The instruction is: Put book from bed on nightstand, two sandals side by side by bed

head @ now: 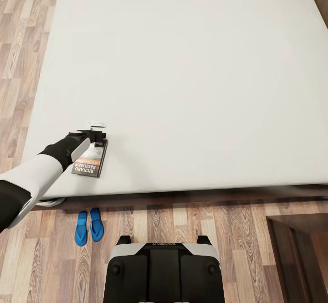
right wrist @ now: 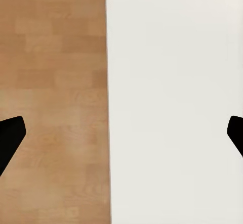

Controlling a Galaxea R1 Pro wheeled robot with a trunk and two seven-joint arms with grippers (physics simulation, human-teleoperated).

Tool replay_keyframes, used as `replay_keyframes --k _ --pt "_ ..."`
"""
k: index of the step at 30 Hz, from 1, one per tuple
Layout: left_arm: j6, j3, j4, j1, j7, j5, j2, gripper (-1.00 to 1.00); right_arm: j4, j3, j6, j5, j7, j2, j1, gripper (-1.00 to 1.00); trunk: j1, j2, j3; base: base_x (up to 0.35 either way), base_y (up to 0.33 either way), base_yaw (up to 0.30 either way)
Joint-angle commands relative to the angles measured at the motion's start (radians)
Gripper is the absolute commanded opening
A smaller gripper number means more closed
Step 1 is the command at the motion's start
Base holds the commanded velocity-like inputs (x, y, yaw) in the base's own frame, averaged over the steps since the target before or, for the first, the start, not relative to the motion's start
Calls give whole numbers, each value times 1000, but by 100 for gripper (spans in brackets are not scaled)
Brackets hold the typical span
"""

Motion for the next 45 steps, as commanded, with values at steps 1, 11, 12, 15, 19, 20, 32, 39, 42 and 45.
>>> replay_keyframes --k 1,11,12,15,19,20,32,39,42,45 --pt "5 -9 -3 0 8 9 1 100 1 9 -5 -10 -1 0 0 100 0 -1 0 0 0 0" --pt "1 -11 -3 2 7 1 3 100 1 9 -5 -10 -1 0 0 100 0 -1 0 0 0 0" --pt "0 -11 -4 2 7 1 3 100 1 9 -5 -10 -1 0 0 100 0 -1 0 0 0 0" --pt "0 -12 -5 2 7 0 3 100 1 9 -5 -10 -1 0 0 100 0 -1 0 0 0 0" --pt "-2 -12 -6 2 7 -1 3 100 1 8 -5 -10 -1 -1 0 100 0 -1 0 0 0 0" --pt "-3 -12 -6 2 7 -1 3 100 1 8 -5 -10 -1 -1 0 100 0 -1 0 0 0 0" --pt "-36 -13 -5 4 7 -2 3 100 1 8 -5 -10 -1 -1 0 100 0 -1 0 -67 25 0" --pt "-57 -12 -4 4 7 -2 3 100 1 8 -5 -10 -1 -1 0 100 0 -1 0 -27 11 0" --pt "-62 -12 -4 4 7 -2 3 100 1 8 -5 -10 -1 -1 0 100 0 -1 0 -10 4 0" --pt "-64 -12 -3 4 7 -2 3 100 1 8 -5 -10 -1 -1 0 100 0 -1 0 -8 13 0"
